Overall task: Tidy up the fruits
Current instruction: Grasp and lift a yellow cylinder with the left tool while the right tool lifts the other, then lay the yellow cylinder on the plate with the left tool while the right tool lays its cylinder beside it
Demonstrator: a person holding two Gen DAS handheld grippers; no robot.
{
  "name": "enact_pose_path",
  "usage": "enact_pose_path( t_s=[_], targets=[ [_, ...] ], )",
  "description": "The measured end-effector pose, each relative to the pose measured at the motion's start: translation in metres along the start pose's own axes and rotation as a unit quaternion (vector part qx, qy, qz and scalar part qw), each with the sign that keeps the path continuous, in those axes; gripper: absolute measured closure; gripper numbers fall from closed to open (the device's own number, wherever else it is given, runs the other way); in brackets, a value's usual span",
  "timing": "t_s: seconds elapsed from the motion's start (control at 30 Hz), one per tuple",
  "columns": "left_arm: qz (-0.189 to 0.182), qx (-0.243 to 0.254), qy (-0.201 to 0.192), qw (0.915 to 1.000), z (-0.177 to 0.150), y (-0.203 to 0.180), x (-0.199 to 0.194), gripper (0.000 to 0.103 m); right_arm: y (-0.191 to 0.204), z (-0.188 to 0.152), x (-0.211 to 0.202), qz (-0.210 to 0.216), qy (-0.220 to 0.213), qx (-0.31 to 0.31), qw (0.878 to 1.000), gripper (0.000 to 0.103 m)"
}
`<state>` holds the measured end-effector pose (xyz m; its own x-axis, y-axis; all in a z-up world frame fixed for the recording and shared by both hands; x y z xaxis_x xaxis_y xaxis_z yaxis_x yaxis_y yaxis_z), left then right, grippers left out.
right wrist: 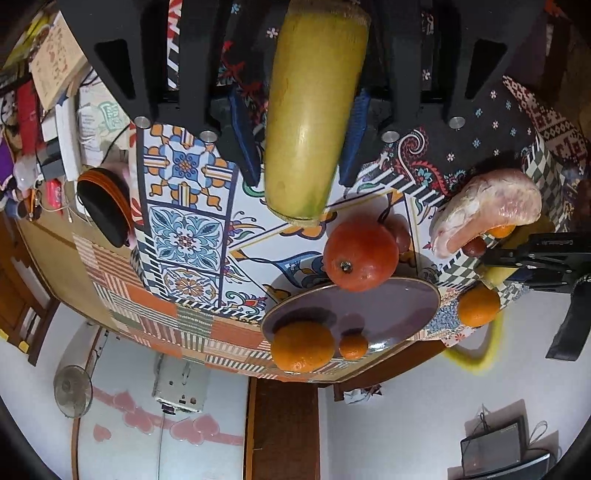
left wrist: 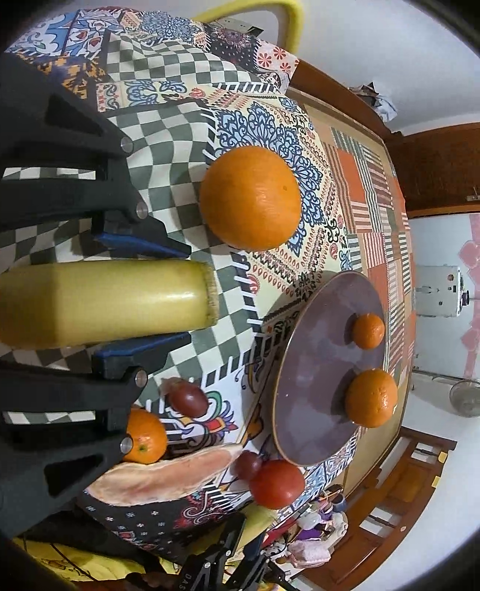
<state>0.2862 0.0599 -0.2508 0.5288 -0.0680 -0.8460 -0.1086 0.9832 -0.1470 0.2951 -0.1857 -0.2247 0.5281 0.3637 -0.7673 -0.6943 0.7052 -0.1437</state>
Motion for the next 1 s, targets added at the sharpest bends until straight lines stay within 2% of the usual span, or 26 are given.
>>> enact_pose_path(
  t_s=[0.3, 0.67, 1.0],
  targets=[
    [0.001, -0.002, -0.023, 0.9997, 0.004, 0.000, -0.020, 0.066, 0.002, 0.011, -0.018, -0.007, -0.029, 0.000, 1.000, 0.068],
    [-0.016, -0.012, -0.117, 0.9929, 0.031, -0.007, -0.093, 0.068, -0.012, 0.049, -0.063, -0.035, -0.099, 0.013, 0.994, 0.068],
    [-0.037, -0.027, -0.151, 0.9874, 0.060, -0.015, -0.103, 0.068, -0.001, 0.095, -0.072, -0.030, -0.148, 0.009, 0.989, 0.068]
  ],
)
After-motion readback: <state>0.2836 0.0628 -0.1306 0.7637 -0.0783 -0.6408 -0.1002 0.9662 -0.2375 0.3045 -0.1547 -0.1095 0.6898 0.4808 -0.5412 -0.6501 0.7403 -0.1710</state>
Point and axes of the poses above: each gripper's, at about its wrist camera, not at the fingertips, and x roughly the way its jaws point, y to its left, z to its top, the point moved 10 cm from there along x, roughly the way its jaws point, and after that the axes turned 12 degrees about -x, right-handed, at the moved point
